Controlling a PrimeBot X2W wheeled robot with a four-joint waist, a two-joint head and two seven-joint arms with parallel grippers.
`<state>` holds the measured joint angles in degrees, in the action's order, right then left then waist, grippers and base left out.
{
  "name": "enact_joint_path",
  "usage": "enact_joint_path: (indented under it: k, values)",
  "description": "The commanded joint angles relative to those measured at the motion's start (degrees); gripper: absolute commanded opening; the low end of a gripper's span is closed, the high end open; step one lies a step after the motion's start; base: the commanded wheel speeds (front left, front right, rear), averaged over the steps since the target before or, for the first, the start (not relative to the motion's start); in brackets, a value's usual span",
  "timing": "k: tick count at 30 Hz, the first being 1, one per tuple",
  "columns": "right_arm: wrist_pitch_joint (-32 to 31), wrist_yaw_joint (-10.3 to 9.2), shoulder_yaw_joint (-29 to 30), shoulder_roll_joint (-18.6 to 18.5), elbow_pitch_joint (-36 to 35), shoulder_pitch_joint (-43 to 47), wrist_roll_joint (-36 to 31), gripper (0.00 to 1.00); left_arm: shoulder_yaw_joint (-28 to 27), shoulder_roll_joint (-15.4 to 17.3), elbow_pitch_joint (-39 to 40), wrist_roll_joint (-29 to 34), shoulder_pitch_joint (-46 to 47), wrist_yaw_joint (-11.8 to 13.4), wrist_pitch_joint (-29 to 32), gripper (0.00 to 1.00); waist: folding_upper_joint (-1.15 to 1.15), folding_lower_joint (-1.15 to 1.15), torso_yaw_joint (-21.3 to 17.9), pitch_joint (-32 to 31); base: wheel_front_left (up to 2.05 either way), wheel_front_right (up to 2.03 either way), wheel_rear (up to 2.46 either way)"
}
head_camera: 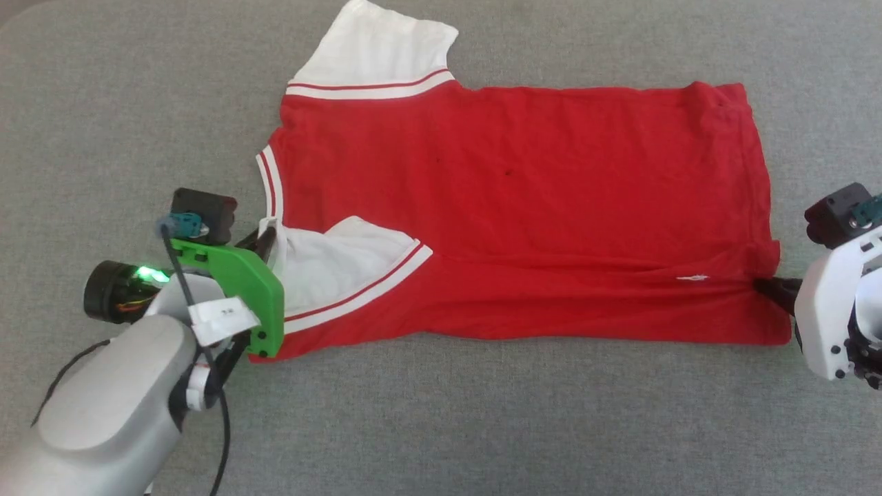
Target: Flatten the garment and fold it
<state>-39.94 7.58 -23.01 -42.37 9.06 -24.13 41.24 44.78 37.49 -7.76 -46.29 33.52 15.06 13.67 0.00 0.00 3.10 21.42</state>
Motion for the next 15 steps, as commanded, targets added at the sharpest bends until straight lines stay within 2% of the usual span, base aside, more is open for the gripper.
enact_joint_path:
  k: [1,2,3,4,15]
  values:
    - [-0.64,-0.09,0.06,1.16,0.41,-0.46,-0.86,0.00,0.21,-0.72,-1.24,0.82,1.33,-0.37,-0.51,0.00,0.00,0.00,0.10,0.29,0.00,0.00,0.00]
    - [-0.91,-0.09,0.28,1.49,0.44,-0.38,-1.18,0.00,0.46,-1.04,-2.08,1.02,1.53,-0.46,-0.58,0.04,0.00,0.00,0.11,0.27,0.00,0.00,0.00]
    - [-1.17,-0.09,0.61,1.83,0.50,-0.28,-1.64,0.31,0.74,-1.41,-3.07,1.17,1.69,-0.54,-0.56,0.46,0.00,0.00,0.13,0.21,0.00,0.00,0.00]
    - [-1.41,-0.09,1.17,2.16,0.88,-0.17,-2.16,1.00,0.88,-1.72,-3.77,1.21,1.79,-0.58,-0.62,1.00,0.00,0.00,0.15,0.09,0.00,0.00,0.00]
    - [-0.41,-0.09,2.92,4.28,-0.85,2.16,-4.42,1.00,0.62,-4.17,-7.49,0.59,0.50,-0.86,-4.83,1.00,0.00,0.00,0.90,-5.98,0.00,0.00,0.00]
